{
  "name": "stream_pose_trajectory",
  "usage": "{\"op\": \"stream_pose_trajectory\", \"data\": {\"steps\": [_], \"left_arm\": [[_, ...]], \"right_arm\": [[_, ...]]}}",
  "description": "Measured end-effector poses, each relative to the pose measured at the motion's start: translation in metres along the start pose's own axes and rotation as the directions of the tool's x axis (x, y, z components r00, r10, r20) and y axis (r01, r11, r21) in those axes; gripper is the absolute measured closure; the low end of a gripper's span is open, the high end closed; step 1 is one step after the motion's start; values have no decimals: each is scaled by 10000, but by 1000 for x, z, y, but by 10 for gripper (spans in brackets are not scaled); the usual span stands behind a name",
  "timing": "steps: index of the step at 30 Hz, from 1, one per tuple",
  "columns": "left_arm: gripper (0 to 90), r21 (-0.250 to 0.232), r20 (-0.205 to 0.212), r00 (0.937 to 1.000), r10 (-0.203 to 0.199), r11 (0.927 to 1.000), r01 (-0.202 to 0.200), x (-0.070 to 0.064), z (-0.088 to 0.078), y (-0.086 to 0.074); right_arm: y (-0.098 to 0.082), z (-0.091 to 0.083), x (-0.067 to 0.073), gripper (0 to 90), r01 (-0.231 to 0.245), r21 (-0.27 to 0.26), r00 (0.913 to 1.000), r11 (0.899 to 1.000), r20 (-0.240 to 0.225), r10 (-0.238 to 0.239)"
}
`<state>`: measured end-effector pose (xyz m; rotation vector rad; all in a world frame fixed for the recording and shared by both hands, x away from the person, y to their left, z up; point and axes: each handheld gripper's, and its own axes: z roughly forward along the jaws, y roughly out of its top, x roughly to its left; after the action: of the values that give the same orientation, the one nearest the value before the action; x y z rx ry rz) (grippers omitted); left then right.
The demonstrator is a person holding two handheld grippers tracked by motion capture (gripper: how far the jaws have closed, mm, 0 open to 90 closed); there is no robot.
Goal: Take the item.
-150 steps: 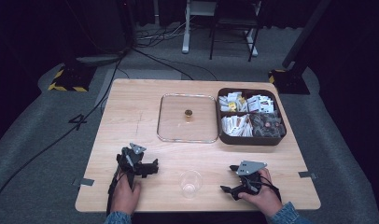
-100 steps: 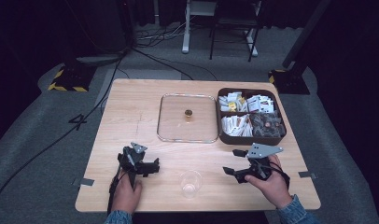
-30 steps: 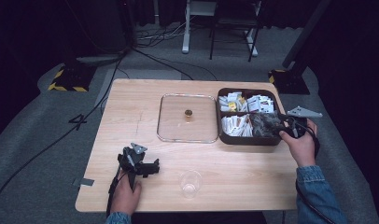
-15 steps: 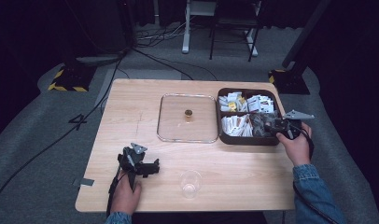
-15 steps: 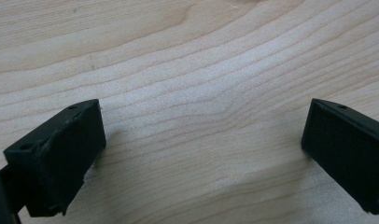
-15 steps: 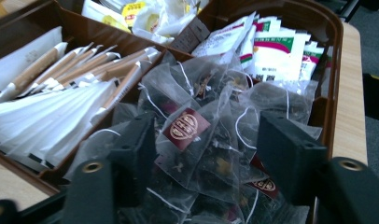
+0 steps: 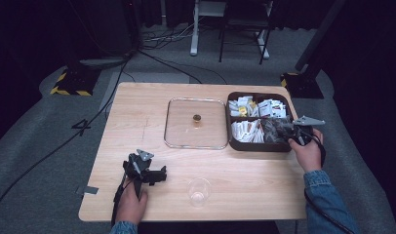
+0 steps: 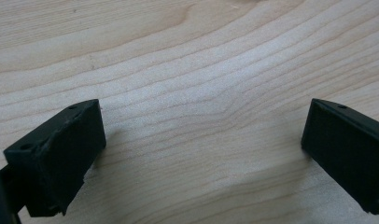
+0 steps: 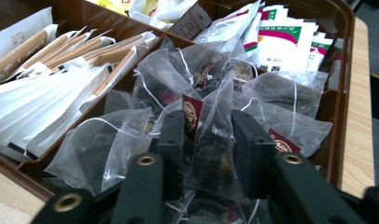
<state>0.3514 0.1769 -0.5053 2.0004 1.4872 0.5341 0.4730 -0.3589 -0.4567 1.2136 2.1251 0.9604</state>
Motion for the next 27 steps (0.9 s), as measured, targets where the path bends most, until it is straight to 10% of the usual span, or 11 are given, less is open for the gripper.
{"op": "stream_pose_trajectory", "data": {"steps": [27], "left_arm": [[0, 5, -2, 10000, -7, 10000, 7, 0, 0, 0]], "right_arm": [[28, -48, 20, 734, -240, -1852, 9933, 9824, -1156, 25]]}}
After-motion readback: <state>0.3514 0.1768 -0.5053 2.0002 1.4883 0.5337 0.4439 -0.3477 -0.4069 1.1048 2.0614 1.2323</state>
